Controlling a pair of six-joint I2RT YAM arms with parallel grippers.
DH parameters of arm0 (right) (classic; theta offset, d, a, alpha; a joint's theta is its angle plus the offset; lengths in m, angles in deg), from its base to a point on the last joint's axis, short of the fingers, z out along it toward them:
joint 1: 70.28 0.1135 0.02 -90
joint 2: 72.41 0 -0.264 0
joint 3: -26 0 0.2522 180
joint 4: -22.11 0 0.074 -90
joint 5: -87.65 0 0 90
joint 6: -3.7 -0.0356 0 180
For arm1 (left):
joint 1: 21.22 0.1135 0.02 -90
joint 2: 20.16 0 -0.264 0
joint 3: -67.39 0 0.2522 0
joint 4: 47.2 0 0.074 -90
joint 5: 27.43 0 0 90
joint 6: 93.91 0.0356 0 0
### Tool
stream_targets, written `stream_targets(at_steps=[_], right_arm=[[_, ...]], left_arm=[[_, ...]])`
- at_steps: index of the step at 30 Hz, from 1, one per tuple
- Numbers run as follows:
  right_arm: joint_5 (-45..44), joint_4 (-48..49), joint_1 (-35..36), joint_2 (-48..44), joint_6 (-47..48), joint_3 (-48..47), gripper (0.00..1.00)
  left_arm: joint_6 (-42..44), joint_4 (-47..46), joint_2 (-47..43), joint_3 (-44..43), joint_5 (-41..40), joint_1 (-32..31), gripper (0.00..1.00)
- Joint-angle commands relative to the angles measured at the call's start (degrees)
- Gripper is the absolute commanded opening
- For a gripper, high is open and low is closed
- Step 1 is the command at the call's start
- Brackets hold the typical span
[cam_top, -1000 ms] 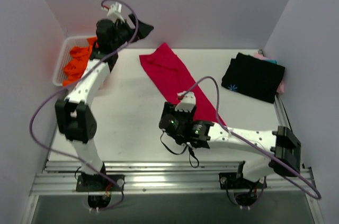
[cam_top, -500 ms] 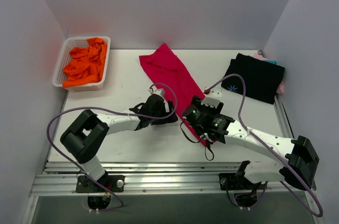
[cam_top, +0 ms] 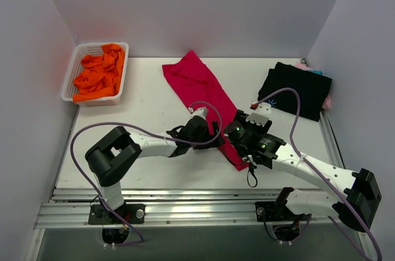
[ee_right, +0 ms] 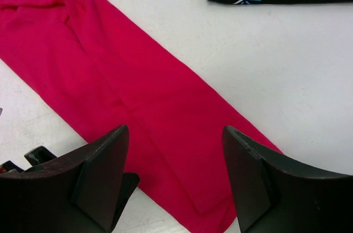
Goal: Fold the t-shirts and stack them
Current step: Rotate the tshirt 90 degrees
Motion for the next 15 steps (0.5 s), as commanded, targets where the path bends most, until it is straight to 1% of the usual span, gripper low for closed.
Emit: stream_targets(at_steps=[1,4,5,6,8,9,11,12,15], right_arm=[[-2.50,-2.17,-1.01,-2.04,-0.35,0.98,0.64],[-2.15,-2.26,-1.36,-3.09,-0.17,1.59,0.64],[-2.06,-2.17,-1.37,-3.36,-0.17,1.77,0.64],[-1.97,-2.25,-1.45,-3.62,-0.17,1.85,0.64],[-2.24,-2.87,-1.54,-4.41,-0.08,1.94,0.64],[-2.24,-3.22,-1.63,-4.76,-0.17,2.12,0.64],[-2.50,-3.48,-1.72,-5.82,-0.17,2.38,0.64],[-2.50,-3.57,-1.89,-6.17,-0.17,2.47,0.64],[-2.24,-3.31,-2.15,-7.49,0.00,3.26,0.64]], left_arm=[[-1.45,0.70,4.79,-2.13,-0.33,-0.64,0.94],[-1.45,0.97,7.69,-4.06,-1.21,-0.64,0.97],[-1.54,1.05,9.00,-4.51,-1.12,-0.55,0.96],[-1.45,0.88,9.54,-4.94,-0.95,-0.55,0.90],[-1.54,-0.43,10.68,-5.47,-0.25,-0.55,0.74],[-1.62,-0.79,11.55,-5.56,0.54,-0.46,0.49],[-1.62,-1.58,12.35,-6.09,1.33,-0.37,0.17],[-1.71,-1.41,13.22,-6.35,1.77,-0.29,0.03],[-1.54,-2.72,14.63,-6.27,2.48,-0.11,0.02]])
